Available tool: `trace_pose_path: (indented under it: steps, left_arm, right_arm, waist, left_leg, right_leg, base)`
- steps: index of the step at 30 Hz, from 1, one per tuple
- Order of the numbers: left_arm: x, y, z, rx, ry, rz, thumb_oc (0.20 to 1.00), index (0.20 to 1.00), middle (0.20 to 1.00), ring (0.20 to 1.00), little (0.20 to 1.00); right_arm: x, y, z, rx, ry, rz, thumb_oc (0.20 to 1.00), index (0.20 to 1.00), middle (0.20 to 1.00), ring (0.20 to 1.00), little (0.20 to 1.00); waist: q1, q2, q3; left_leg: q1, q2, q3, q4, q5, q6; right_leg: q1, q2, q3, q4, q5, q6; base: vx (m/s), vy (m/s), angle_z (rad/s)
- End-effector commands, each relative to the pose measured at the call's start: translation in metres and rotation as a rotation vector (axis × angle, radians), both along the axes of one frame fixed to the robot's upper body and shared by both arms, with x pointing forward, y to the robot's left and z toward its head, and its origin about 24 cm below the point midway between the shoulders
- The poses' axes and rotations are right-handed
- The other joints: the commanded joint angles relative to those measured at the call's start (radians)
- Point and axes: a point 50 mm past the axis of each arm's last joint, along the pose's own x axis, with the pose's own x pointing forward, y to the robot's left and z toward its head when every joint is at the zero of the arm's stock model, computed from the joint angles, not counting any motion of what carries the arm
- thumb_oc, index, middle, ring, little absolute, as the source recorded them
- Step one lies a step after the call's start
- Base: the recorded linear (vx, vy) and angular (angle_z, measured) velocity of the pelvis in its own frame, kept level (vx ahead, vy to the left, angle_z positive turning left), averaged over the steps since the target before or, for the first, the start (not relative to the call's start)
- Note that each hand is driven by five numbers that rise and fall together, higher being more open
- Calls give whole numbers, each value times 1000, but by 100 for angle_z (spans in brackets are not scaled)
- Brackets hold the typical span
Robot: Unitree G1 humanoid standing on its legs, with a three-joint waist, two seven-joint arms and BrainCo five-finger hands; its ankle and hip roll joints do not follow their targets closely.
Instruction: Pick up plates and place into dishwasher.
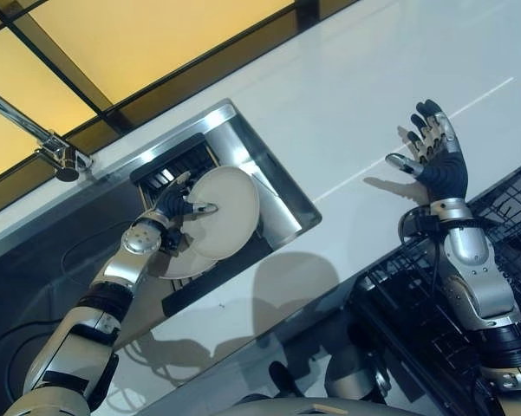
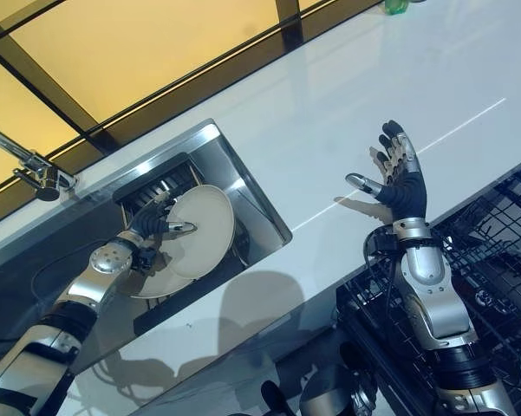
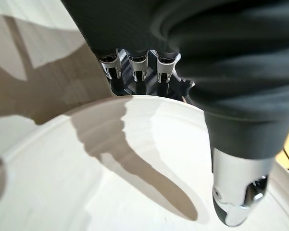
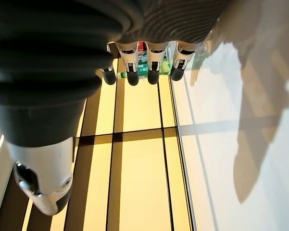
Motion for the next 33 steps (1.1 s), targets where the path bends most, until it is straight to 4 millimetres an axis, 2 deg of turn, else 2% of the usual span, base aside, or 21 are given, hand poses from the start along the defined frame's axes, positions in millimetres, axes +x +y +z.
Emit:
trace_pose_path:
  steps: [1, 9, 19, 20, 21, 22, 23, 33]
  left_arm:
    - [11, 22, 23, 20, -43, 75, 1000, 1000, 1000, 1000, 1000]
    - [14, 14, 14, -46, 33, 8, 1000, 1000, 1000, 1000, 1000]
    - [8, 4, -1, -162, 98, -97, 1000, 1000, 1000, 1000, 1000]
    - [8, 2, -1, -170, 95, -109, 868, 868, 868, 868, 868]
    - [7, 1, 0, -175, 89, -123, 586, 586, 586, 586, 586]
    - [7, -1, 1, -179, 82, -133, 426, 426, 426, 426, 426]
    - [8, -3, 2, -182, 71, -143, 200, 200, 200, 200, 200]
    - [3, -11, 7, -192, 2, -201, 200, 200, 200, 200, 200]
  right_arm:
    - [-5, -22, -29, -8, 154, -68, 1000, 1000, 1000, 1000, 1000]
    - [-4, -23, -27, -25, 154, -67, 1000, 1000, 1000, 1000, 1000]
    - [-9, -27, -29, -51, 173, -61, 1000, 1000, 1000, 1000, 1000]
    - [-9, -28, -29, -51, 175, -60, 1000, 1000, 1000, 1000, 1000]
    - [-10, -28, -29, -53, 176, -61, 1000, 1000, 1000, 1000, 1000]
    - [-10, -27, -30, -53, 178, -60, 1000, 1000, 1000, 1000, 1000]
    - [-10, -28, -30, -53, 178, -59, 1000, 1000, 1000, 1000, 1000]
    - [-14, -30, -36, -56, 199, -66, 1000, 1000, 1000, 1000, 1000]
  waist:
    - [14, -16, -29]
    - [-3, -7, -28]
    - [-9, 12, -41]
    - [-8, 13, -43]
    - [-7, 15, -45]
    - [-6, 16, -47]
    - [-5, 17, -48]
    - [12, 27, -69]
  left_leg:
    - [4, 12, -3, 115, -120, -30]
    - [10, 5, 4, 111, -119, -29]
    - [34, -6, 0, 102, -121, -27]
    - [36, -6, -2, 101, -121, -27]
    - [37, -7, -3, 100, -121, -27]
    - [37, -7, -4, 99, -121, -27]
    - [39, -8, -6, 98, -120, -27]
    - [58, -11, -18, 87, -120, -26]
  right_leg:
    - [-179, -30, 29, 113, 41, 10]
    - [-173, -30, 37, 110, 38, 8]
    - [-146, -36, 32, 104, 31, 7]
    - [-144, -36, 31, 104, 30, 7]
    - [-142, -37, 29, 103, 29, 7]
    - [-140, -37, 28, 102, 29, 7]
    - [-139, -37, 27, 102, 29, 7]
    - [-113, -45, 11, 94, 25, 9]
  base:
    - [30, 41, -5]
    - [11, 28, -5]
    - [30, 26, -1]
    - [0, 0, 0]
    - [0, 0, 0]
    - [0, 0, 0]
    - [0, 0, 0]
    - [0, 0, 0]
